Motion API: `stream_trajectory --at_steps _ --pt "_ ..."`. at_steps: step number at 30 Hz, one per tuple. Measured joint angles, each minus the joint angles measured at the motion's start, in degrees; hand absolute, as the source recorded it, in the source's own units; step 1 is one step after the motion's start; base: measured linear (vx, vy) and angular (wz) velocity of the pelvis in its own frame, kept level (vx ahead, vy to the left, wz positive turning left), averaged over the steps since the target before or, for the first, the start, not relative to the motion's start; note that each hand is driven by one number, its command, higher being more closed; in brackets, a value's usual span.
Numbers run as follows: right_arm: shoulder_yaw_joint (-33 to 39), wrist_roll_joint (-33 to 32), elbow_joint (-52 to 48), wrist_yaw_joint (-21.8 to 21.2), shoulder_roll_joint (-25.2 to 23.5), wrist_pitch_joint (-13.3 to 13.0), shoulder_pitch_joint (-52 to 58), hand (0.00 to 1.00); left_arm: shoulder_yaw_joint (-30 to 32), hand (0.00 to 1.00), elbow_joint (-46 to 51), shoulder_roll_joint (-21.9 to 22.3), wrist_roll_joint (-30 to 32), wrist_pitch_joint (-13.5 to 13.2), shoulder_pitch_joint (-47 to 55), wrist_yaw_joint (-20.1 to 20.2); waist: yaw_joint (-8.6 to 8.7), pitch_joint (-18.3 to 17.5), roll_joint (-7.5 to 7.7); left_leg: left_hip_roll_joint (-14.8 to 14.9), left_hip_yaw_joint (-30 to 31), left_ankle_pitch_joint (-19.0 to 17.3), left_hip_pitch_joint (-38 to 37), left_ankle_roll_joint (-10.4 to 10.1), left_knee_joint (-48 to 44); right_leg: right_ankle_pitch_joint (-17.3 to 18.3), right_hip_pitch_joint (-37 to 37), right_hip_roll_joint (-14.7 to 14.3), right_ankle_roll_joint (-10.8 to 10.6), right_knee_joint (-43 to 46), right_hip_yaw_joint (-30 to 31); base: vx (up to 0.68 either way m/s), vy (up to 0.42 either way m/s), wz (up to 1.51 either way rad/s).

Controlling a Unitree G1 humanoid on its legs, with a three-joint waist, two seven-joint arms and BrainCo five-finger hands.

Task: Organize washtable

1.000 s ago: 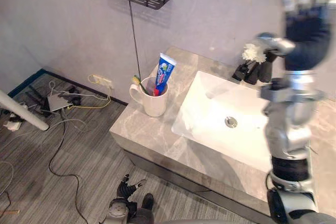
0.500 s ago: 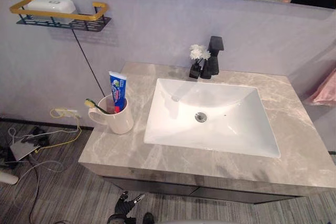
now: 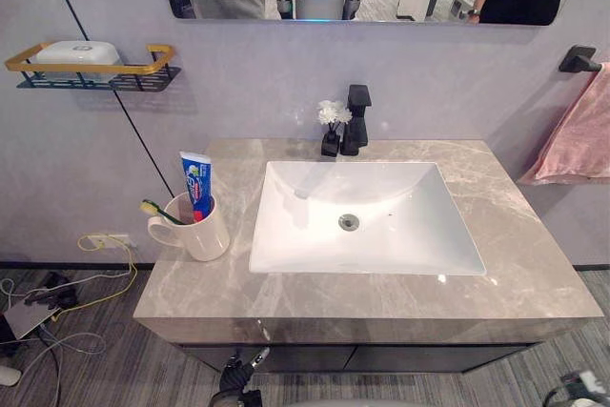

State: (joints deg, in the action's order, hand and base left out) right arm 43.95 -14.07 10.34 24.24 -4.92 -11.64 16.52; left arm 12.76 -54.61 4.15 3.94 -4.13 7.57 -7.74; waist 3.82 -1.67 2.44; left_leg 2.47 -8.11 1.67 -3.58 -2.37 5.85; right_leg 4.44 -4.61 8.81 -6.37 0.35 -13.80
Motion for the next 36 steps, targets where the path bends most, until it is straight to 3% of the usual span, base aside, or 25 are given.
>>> stream_trajectory --at_steps 4,6,11,18,24,36 --pt "-3.9 -1.5 10.7 -2.7 0.1 1.0 -0.4 0.0 -1.5 0.0 -0.3 -0.5 -1.7 0.9 -0.4 -0.4 -0.49 0.5 -0.59 0.2 -1.1 0.0 -0.4 0.0 0.0 -0.2 -0.1 -0.1 -0.3 0.2 0.4 0.02 0.003 -0.11" --pt "-4.6 -2.4 17.0 -5.0 0.2 1.4 -0.5 0.0 -2.1 0.0 -1.0 -0.7 -2.7 1.5 -1.4 -0.9 -1.68 1.0 -0.97 0.5 -2.1 -0.3 -1.0 -0.5 0.0 -0.2 -0.2 -0.3 -0.2 0.2 1.3 0.01 -0.007 -0.17" --pt "-6.5 -3.4 31.7 -13.4 0.4 5.1 -0.5 0.0 -3.7 0.0 -1.7 -1.5 -3.6 1.5 -1.5 -1.1 -1.75 1.7 -1.59 0.9 -2.1 -0.5 -1.3 -0.8 0.0 -0.2 -1.3 -0.8 -0.2 -0.6 0.9 0.02 -0.011 0.01" --pt "-12.6 -3.4 42.2 -19.6 0.9 7.1 -1.5 0.0 -7.5 0.0 -3.1 -4.5 -3.6 0.4 -2.1 1.1 -2.12 2.9 -0.39 0.4 0.2 -0.4 -1.7 -0.6 0.1 -0.3 -3.4 -0.7 -0.3 -2.2 -1.2 0.01 -0.009 0.15" --pt "-16.2 -2.7 47.1 -21.9 1.5 7.7 -3.1 0.0 -9.3 0.0 -4.7 -5.8 -3.5 -0.3 -3.1 2.7 -2.5 4.2 -0.07 -0.5 1.2 -0.5 -1.8 -0.6 0.1 -0.3 -4.3 -0.7 -0.4 -3.2 -2.0 0.02 -0.011 0.08" --pt "-24.9 1.3 49.2 -21.9 4.2 7.5 -8.8 0.0 -14.8 0.0 -6.0 -8.5 -3.0 -1.3 -4.4 3.9 -1.61 6.3 0.54 -1.2 3.3 -0.5 -1.3 -0.6 -0.1 -0.5 -5.4 -0.5 -0.6 -4.5 -3.9 0.0 -0.01 0.08"
